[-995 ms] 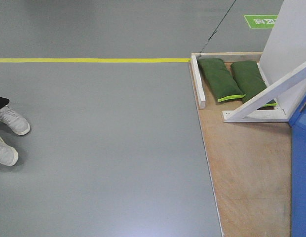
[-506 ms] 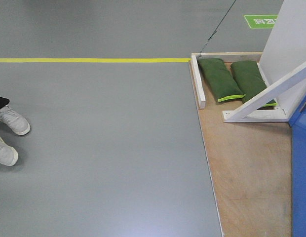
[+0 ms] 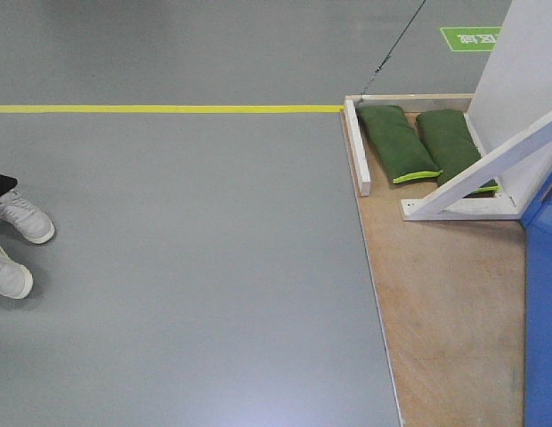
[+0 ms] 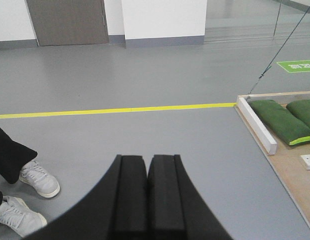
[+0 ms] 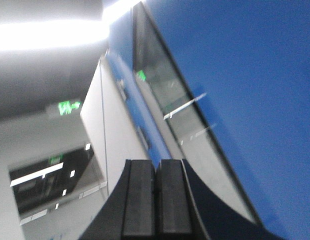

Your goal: Move to blue door and open it

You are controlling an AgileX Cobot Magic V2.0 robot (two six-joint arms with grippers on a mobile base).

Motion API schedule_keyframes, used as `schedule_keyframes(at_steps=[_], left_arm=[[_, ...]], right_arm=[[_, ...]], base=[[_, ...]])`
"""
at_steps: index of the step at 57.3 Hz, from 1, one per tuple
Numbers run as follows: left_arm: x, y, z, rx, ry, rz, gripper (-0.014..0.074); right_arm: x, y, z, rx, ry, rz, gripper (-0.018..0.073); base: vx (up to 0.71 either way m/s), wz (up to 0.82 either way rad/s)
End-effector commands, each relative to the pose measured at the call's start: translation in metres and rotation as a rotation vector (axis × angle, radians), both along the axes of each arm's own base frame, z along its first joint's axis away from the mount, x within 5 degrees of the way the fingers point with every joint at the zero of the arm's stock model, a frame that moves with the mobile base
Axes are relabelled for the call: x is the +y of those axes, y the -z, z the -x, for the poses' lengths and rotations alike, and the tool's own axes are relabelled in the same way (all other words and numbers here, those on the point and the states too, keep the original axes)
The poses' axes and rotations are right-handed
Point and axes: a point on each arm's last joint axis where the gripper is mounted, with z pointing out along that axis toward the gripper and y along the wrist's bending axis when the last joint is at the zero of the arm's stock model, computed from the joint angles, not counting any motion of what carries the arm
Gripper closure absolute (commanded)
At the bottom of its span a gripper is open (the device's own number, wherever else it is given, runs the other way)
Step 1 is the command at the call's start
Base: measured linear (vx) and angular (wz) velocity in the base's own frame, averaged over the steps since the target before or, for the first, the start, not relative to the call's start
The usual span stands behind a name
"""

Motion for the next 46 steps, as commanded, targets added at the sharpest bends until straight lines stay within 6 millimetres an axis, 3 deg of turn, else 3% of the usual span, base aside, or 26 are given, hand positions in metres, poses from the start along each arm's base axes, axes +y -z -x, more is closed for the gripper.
schedule_keyframes(at_steps=[1, 12, 22, 46], left_arm=[[-0.001, -0.017, 0.001, -0.122, 0.011, 0.01, 0.0524], [-0.001, -0.017, 0.001, -0.122, 0.011, 0.01, 0.0524], [-0.001, -0.017, 0.001, -0.122, 0.011, 0.01, 0.0524], [-0.001, -0.017, 0.001, -0.122, 0.011, 0.01, 0.0524]], right_arm=[[0.001, -0.019, 0.023, -0.19, 0.143, 0.072, 0.0547], [0.005, -0.03, 0.058, -0.408, 0.458, 0.23, 0.0547], [0.004, -0.031, 0.071, -0.439, 0.635, 0.281, 0.0547], [-0.06, -0.007, 0.108, -0.599, 0.9, 0.07, 0.0547]], base=[[0.0, 0.0], [0.0, 0.0], [0.0, 0.0], [0.0, 0.0]])
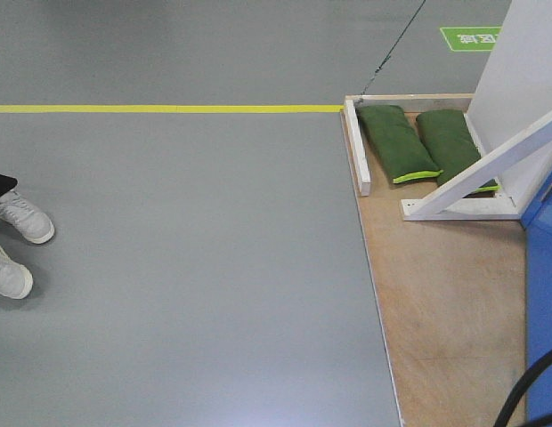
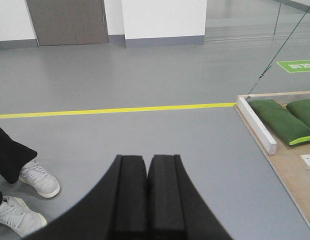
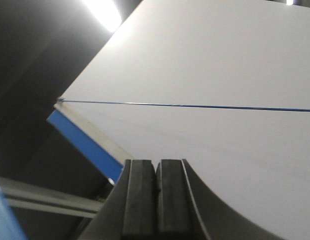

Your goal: Move to blue door and open it

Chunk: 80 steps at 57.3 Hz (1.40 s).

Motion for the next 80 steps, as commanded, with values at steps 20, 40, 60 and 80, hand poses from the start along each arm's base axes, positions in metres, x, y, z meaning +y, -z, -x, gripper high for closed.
schedule_keyframes(at_steps=[20, 40, 60, 80], left_arm=[[-0.001, -0.017, 0.001, -0.122, 0.011, 0.01, 0.0524], [-0.001, -0.017, 0.001, -0.122, 0.011, 0.01, 0.0524], [-0.001, -0.017, 0.001, -0.122, 0.011, 0.01, 0.0524], [-0.001, -0.017, 0.001, -0.122, 0.011, 0.01, 0.0524]], right_arm=[[-0.07, 0.023, 0.048, 0.258, 0.352, -0.301, 0.0547], [-0.132, 0.07, 0.049, 0.31, 0.115, -0.645, 0.0547], [-0.164, 0.112, 0.036, 0.185, -0.255, -0.869, 0.0547], [-0.169, 0.117, 0.008, 0.304, -0.377, -0.919, 0.0547]], base=[[0.0, 0.0], [0.0, 0.0], [0.0, 0.0], [0.0, 0.0]])
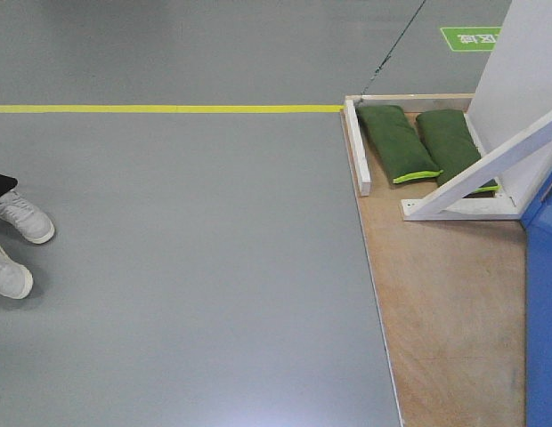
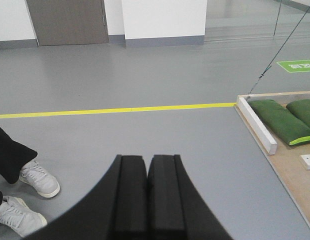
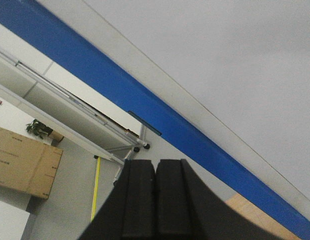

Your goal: Move to blue door and open it

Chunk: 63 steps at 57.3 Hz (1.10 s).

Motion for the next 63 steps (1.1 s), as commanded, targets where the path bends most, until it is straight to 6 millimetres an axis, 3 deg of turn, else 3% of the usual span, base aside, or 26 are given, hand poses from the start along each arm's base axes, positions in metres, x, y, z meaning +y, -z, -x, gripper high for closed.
schedule_keyframes(at_steps=[1, 13, 33, 49, 63], left_arm=[[-0.001, -0.017, 0.001, -0.122, 0.011, 0.01, 0.0524], [-0.001, -0.017, 0.001, -0.122, 0.011, 0.01, 0.0524], [-0.001, -0.017, 0.001, -0.122, 0.011, 0.01, 0.0524], [-0.001, -0.017, 0.001, -0.122, 0.011, 0.01, 0.0524], [-0.001, -0.017, 0.001, -0.122, 0.011, 0.01, 0.0524]], right_arm=[[0.006, -0.025, -0.009, 0.059, 0.021, 0.128, 0.0547], [0.002, -0.028, -0.037, 0.139, -0.036, 0.171, 0.0547], [0.002, -0.03, -0.068, 0.185, -0.118, 0.202, 0.0547], [0.033, -0.041, -0.083, 0.153, -0.273, 0.159, 0.0547], [0.059, -0.058, -0.098, 0.15, -0.34, 0.225, 0.0547]], base=[[0.0, 0.0], [0.0, 0.0], [0.0, 0.0], [0.0, 0.0], [0.0, 0.0]])
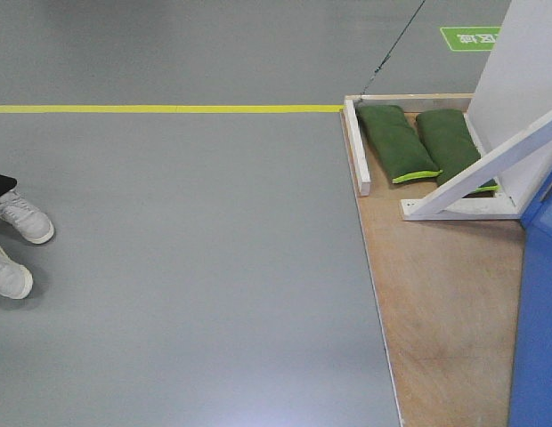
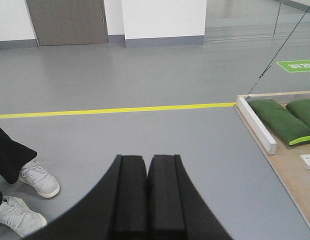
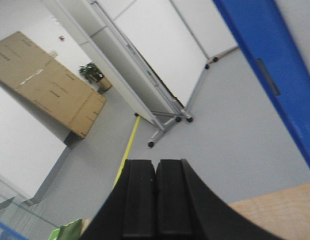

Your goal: Move to blue door and open it

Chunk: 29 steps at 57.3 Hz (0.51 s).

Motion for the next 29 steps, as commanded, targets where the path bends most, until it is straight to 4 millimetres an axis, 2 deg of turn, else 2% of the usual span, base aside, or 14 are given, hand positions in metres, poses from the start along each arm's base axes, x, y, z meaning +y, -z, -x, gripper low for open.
schedule_keyframes(at_steps=[1, 6, 7, 8, 29], left_arm=[[-0.001, -0.017, 0.001, -0.122, 0.011, 0.01, 0.0524], [-0.001, -0.017, 0.001, -0.122, 0.011, 0.01, 0.0524], [-0.001, -0.017, 0.001, -0.122, 0.011, 0.01, 0.0524], [-0.001, -0.017, 0.001, -0.122, 0.011, 0.01, 0.0524], [-0.001, -0.017, 0.001, -0.122, 0.011, 0.01, 0.0524]], right_arm=[[0.03, -0.03, -0.01, -0.01, -0.056, 0.108, 0.0547], [0.039, -0.034, -0.02, 0.011, -0.099, 0.129, 0.0547], [0.055, -0.04, -0.039, 0.025, -0.191, 0.159, 0.0547], [0.058, -0.041, -0.042, 0.026, -0.206, 0.164, 0.0547], [0.093, -0.047, -0.081, 0.064, -0.424, 0.217, 0.0547]], base=[[0.0, 0.0], [0.0, 0.0], [0.0, 0.0], [0.0, 0.0], [0.0, 0.0]])
